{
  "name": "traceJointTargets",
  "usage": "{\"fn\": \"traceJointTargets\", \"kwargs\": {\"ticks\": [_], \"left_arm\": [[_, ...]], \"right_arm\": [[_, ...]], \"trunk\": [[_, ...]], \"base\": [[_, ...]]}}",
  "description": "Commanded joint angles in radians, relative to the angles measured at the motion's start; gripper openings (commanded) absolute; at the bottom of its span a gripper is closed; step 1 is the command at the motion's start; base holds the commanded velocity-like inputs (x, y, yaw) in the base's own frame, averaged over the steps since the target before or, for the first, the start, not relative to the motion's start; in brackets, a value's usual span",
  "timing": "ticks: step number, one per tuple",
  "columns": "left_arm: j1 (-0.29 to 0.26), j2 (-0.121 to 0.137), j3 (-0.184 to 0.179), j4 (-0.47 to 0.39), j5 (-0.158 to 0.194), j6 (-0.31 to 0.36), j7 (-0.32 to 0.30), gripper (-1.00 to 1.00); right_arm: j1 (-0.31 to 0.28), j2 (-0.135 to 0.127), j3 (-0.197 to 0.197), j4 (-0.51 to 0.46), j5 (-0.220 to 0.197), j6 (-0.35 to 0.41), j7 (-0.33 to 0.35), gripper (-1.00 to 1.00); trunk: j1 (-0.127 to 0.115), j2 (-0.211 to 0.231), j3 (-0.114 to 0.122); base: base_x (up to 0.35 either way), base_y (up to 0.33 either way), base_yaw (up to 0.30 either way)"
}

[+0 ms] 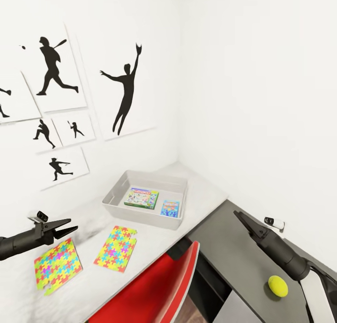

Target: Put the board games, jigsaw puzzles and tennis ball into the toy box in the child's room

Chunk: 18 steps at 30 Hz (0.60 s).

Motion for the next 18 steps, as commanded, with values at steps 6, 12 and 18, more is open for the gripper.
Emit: {"fn": "traceJointTargets", "kwargs": {"ticks": [6, 12, 18], "left_arm": [[0.0, 0.0, -0.001, 0.0, 0.001, 0.011, -0.004, 1.0], [0.0, -0.001, -0.002, 0.0, 0.001, 0.011, -0.004, 1.0], [-0.001, 0.0, -0.001, 0.0, 0.0, 0.011, -0.004, 1.0]], "right_arm": [[-0.001, 0.0, -0.001, 0.001, -0.003, 0.007, 0.0, 1.0], [-0.001, -0.002, -0.001, 0.001, -0.003, 0.007, 0.0, 1.0], [-0.001, 0.0, 0.0, 0.001, -0.003, 0.006, 0.0, 1.0]], "trunk": [[0.001, -0.002, 0.008], [0.001, -0.002, 0.017], [0.001, -0.002, 0.027]], "base": [[-0.004, 0.002, 0.0], [0.0, 0.0, 0.0], [0.0, 0.0, 0.0]]}}
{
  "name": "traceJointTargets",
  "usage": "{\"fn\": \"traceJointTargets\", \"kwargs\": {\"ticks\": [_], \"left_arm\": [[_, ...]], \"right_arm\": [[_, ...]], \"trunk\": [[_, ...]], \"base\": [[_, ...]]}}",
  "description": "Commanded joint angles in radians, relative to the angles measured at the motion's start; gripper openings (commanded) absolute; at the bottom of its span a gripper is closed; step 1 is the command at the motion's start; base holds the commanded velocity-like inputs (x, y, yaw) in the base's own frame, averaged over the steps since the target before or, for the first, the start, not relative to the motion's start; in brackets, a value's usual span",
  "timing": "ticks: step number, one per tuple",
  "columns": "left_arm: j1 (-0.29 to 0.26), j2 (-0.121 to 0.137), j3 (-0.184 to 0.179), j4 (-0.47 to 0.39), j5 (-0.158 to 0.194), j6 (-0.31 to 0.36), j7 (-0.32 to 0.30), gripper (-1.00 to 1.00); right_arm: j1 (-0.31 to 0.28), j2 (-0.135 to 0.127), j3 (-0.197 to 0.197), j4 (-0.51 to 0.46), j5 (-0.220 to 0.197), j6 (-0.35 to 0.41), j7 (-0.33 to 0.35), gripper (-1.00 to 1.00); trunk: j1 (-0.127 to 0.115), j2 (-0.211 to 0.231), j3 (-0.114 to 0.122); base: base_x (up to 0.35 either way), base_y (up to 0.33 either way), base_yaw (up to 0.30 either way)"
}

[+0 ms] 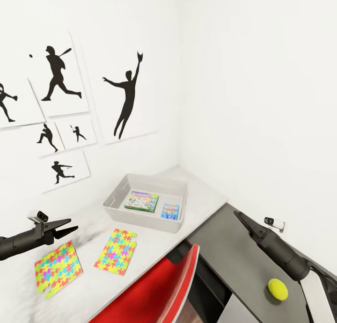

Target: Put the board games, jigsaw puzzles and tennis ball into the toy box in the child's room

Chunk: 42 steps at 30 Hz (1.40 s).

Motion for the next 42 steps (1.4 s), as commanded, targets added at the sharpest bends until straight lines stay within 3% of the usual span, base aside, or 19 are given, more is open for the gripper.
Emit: {"fn": "traceJointTargets", "kwargs": {"ticks": [1, 42], "left_arm": [[0.0, 0.0, -0.001, 0.0, 0.0, 0.011, -0.004, 1.0], [0.0, -0.002, -0.001, 0.0, 0.001, 0.011, -0.004, 1.0]], "right_arm": [[-0.001, 0.0, 0.0, 0.0, -0.005, 0.007, 0.0, 1.0], [-0.001, 0.0, -0.001, 0.0, -0.005, 0.006, 0.0, 1.0]], "trunk": [[0.001, -0.002, -0.001], [0.001, -0.002, 0.065]], "base": [[0.0, 0.0, 0.0], [-0.013, 0.0, 0.0]]}}
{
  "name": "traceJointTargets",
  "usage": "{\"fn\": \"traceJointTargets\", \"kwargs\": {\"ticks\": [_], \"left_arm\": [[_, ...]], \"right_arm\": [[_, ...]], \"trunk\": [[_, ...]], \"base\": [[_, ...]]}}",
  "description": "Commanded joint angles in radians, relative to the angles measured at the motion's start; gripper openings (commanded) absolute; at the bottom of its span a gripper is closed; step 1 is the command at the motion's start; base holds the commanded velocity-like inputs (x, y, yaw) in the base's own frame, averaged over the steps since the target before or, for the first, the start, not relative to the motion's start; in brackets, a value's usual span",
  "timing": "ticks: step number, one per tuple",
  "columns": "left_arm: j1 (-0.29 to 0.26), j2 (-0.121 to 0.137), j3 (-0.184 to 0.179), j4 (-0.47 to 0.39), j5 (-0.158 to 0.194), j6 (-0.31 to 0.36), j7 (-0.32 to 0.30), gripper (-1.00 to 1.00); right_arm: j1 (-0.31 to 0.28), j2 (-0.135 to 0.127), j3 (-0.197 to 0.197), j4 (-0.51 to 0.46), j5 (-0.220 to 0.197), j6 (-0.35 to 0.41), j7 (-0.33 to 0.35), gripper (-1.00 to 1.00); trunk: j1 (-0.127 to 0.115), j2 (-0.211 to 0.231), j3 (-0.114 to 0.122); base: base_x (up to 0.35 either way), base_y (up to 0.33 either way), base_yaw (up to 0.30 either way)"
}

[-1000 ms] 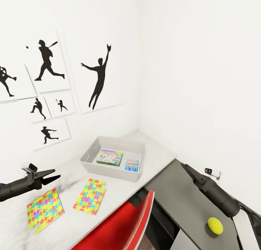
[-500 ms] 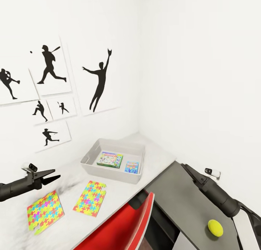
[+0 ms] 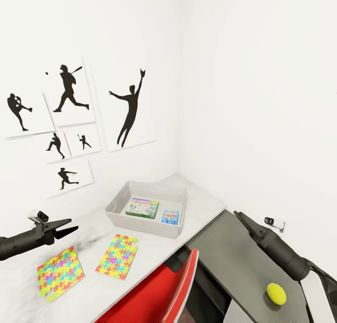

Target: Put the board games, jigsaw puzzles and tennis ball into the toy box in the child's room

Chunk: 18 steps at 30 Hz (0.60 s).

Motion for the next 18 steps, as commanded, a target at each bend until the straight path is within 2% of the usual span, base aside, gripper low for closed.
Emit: {"fn": "traceJointTargets", "kwargs": {"ticks": [1, 9, 14, 18], "left_arm": [[-0.001, 0.0, -0.001, 0.0, 0.0, 0.011, -0.004, 1.0], [-0.001, 0.001, 0.001, 0.0, 0.0, 0.011, -0.004, 1.0], [-0.001, 0.001, 0.001, 0.0, 0.0, 0.011, -0.004, 1.0], [-0.001, 0.0, 0.0, 0.0, 0.0, 0.011, -0.004, 1.0]], "right_arm": [[-0.001, 0.0, 0.0, 0.0, -0.005, 0.007, 0.0, 1.0], [-0.001, 0.0, 0.0, 0.0, -0.005, 0.007, 0.0, 1.0], [-0.001, 0.0, 0.0, -0.001, -0.005, 0.007, -0.001, 1.0], [-0.001, 0.001, 0.002, -0.001, -0.005, 0.007, -0.002, 1.0]], "trunk": [[0.0, -0.002, -0.001], [0.0, -0.002, 0.007], [0.0, -0.002, 0.008], [0.0, -0.002, 0.008]], "base": [[-0.145, 0.0, 0.0], [-0.096, 0.013, 0.0], [-0.107, 0.18, -0.017], [-0.054, 0.122, -0.162]]}}
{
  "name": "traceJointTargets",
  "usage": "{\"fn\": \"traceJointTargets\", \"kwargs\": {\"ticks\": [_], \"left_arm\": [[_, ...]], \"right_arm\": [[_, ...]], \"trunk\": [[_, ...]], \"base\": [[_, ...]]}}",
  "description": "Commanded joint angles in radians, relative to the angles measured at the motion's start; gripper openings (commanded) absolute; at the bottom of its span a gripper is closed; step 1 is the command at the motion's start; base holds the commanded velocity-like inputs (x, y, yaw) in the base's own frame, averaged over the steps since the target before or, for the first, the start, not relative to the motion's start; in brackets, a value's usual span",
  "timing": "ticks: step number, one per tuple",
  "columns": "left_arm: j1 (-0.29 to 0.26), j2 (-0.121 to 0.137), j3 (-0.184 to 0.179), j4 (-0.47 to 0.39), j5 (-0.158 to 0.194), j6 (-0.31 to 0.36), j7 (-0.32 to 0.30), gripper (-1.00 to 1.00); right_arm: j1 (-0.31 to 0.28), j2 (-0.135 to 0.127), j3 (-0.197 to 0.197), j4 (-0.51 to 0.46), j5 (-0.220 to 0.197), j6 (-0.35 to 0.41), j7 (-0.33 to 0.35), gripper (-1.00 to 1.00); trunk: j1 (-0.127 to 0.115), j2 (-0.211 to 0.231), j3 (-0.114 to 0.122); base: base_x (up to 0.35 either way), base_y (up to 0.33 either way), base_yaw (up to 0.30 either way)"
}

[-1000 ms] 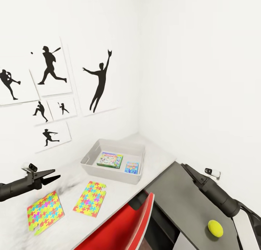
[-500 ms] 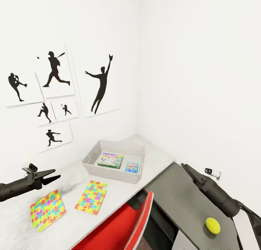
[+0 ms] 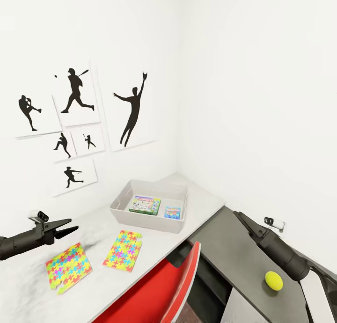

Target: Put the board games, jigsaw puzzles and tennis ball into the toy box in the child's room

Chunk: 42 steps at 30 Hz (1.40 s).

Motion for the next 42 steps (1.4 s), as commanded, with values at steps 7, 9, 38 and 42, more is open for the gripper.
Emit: {"fn": "traceJointTargets", "kwargs": {"ticks": [7, 9, 38, 42], "left_arm": [[0.0, 0.001, -0.001, 0.0, -0.001, 0.011, -0.003, 1.0], [0.0, 0.0, -0.001, 0.0, 0.0, 0.011, -0.003, 1.0], [0.0, -0.006, -0.001, 0.0, 0.001, 0.011, -0.003, 1.0], [0.0, -0.007, -0.001, 0.0, 0.001, 0.011, -0.003, 1.0]], "right_arm": [[-0.001, 0.0, 0.004, 0.0, -0.004, 0.005, -0.003, 1.0], [-0.001, 0.0, 0.005, 0.0, -0.004, 0.005, -0.004, 1.0], [-0.001, 0.001, 0.01, 0.001, 0.023, 0.007, -0.022, 1.0], [-0.001, 0.001, 0.01, 0.0, 0.022, 0.011, -0.044, 1.0]], "trunk": [[0.001, -0.002, -0.002], [0.001, -0.002, -0.002], [0.001, -0.002, -0.002], [0.001, -0.002, -0.002]], "base": [[-0.011, 0.025, -0.164], [-0.002, 0.005, -0.042], [-0.023, 0.0, -0.003], [-0.089, 0.0, 0.0]]}}
